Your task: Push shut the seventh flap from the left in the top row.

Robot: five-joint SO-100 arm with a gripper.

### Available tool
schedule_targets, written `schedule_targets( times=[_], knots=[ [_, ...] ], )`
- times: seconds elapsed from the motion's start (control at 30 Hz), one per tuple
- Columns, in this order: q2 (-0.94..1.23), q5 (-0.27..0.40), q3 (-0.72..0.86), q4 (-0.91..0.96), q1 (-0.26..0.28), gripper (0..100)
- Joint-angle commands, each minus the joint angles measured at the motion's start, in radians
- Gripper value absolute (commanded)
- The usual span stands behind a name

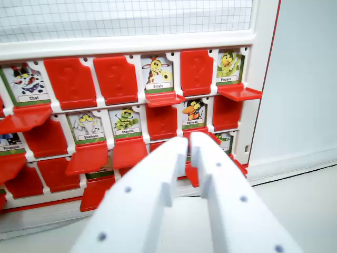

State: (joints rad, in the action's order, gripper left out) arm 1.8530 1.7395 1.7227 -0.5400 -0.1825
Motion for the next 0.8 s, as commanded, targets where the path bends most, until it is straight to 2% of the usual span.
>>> schedule_targets(
  times=[0.0,0.33,0.77],
  knots=[
    [0.153,-0.02,-0.044,-0.04,0.049,0],
    [0.222,-0.074,-0.098,-0.21,0.143,0],
    [0.302,-0.087,-0.066,-0.244,0.176,0]
  ],
)
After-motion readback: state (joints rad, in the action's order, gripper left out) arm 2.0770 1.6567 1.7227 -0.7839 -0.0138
